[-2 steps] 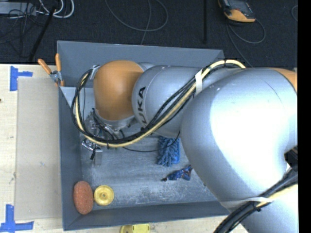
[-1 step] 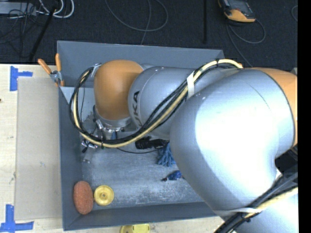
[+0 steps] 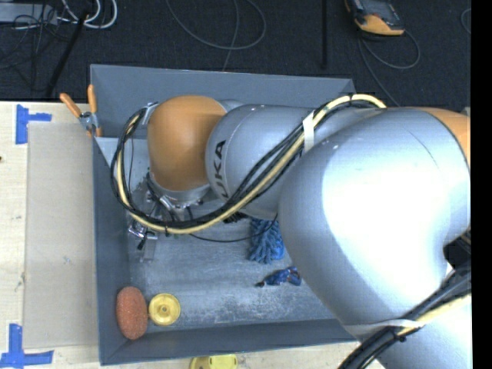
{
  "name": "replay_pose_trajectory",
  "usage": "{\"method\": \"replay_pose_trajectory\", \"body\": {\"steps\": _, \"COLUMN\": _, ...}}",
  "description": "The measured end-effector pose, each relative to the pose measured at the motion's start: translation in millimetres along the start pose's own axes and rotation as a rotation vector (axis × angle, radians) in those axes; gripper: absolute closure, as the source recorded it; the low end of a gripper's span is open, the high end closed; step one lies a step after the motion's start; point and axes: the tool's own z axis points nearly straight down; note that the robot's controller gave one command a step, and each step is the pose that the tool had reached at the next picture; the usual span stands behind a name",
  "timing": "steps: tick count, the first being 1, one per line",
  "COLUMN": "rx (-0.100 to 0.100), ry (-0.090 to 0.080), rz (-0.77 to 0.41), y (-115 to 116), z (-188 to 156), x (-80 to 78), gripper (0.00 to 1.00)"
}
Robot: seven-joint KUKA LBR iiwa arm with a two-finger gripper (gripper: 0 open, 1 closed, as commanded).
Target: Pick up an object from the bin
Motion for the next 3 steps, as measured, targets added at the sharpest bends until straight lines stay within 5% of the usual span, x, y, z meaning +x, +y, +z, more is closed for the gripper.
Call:
{"method": "replay_pose_trajectory", "body": {"steps": 1, "rx": -0.001, "ry": 0.0, "rz": 0.117, "y": -1.6, "z": -0.6, "x": -0.8, "gripper": 0.0}}
{"method": "replay_pose_trajectory", "body": {"steps": 2, "rx": 0.0, "ry": -0.002, "rz": 0.0, "y": 0.1, "z": -0.7, "x": -0.8, "gripper": 1.0}}
{"method": "replay_pose_trajectory", "body": {"steps": 3, "rx": -0.001, "ry": -0.002, "rz": 0.002, "y": -0.1, "z": -0.7, "x": -0.9, "gripper": 1.0}}
